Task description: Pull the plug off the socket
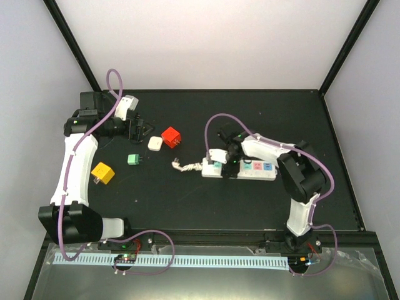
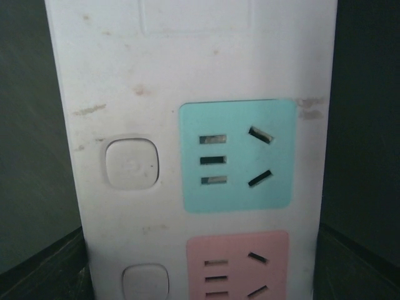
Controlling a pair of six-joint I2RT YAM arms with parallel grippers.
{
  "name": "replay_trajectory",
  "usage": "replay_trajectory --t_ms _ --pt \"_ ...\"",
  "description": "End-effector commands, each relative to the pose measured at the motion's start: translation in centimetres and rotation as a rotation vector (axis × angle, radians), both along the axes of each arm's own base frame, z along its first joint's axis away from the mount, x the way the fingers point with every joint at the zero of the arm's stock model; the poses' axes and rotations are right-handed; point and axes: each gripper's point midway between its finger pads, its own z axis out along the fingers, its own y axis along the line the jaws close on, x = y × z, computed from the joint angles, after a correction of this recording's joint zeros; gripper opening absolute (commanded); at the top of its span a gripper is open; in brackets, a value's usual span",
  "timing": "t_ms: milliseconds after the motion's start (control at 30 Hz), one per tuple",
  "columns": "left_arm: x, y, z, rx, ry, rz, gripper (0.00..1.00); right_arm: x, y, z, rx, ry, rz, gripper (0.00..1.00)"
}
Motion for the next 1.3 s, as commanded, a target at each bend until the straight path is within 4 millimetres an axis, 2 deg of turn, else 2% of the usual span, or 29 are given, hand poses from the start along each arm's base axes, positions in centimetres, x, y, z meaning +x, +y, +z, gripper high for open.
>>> replay_trajectory --t_ms 0,133,200,400,633,800,933,1000,1100,1167,1267 --pt "0.7 -0.1 0.9 -0.019 -0.026 -0.011 0.99 0.7 -7.8 -1.2 -0.174 0.050 -0.102 0.63" --pt "1.0 -0.1 0.7 -0.025 -0.008 -0.012 0.99 3.3 -11.7 -1.2 -0.173 0.045 -0.265 0.63" --pt "1.2 -0.1 0.8 -0.026 -0.003 -0.014 0.99 5.2 -13.6 -1.2 -0.178 0.035 -0.380 0.63" --pt "1.2 -0.1 1.0 -0.026 -0.003 -0.020 0.99 9.5 -18.2 -1.4 -0.194 0.021 -0.698 0.64" --pt "0.9 0.0 1.0 -0.026 -0.008 -0.020 0.99 12.3 -23.8 -2.3 -0.172 0.167 -1.059 0.67" --pt "0.9 0.2 1.2 -0.032 -0.009 -0.017 0.99 12.1 -29.2 -3.1 -0.122 0.249 -1.288 0.68" --pt "0.9 0.0 1.4 -0.040 -0.013 -0.024 0.99 10.4 -33.2 -3.0 -0.087 0.267 -1.434 0.70" --pt "0.9 0.0 1.5 -0.047 -0.012 -0.025 0.99 9.6 -34.6 -3.0 -0.073 0.256 -1.477 0.73" --pt "1.0 -0.1 1.4 -0.054 -0.010 -0.030 0.99 8.7 -35.4 -2.7 -0.053 0.243 -1.508 0.80" --pt "1.1 -0.1 1.3 -0.055 -0.005 -0.030 0.99 8.5 -35.3 -2.4 -0.041 0.229 -1.509 0.88" --pt "1.0 -0.1 1.2 -0.052 -0.003 -0.030 0.99 9.0 -34.8 -0.8 0.010 0.224 -1.501 0.99"
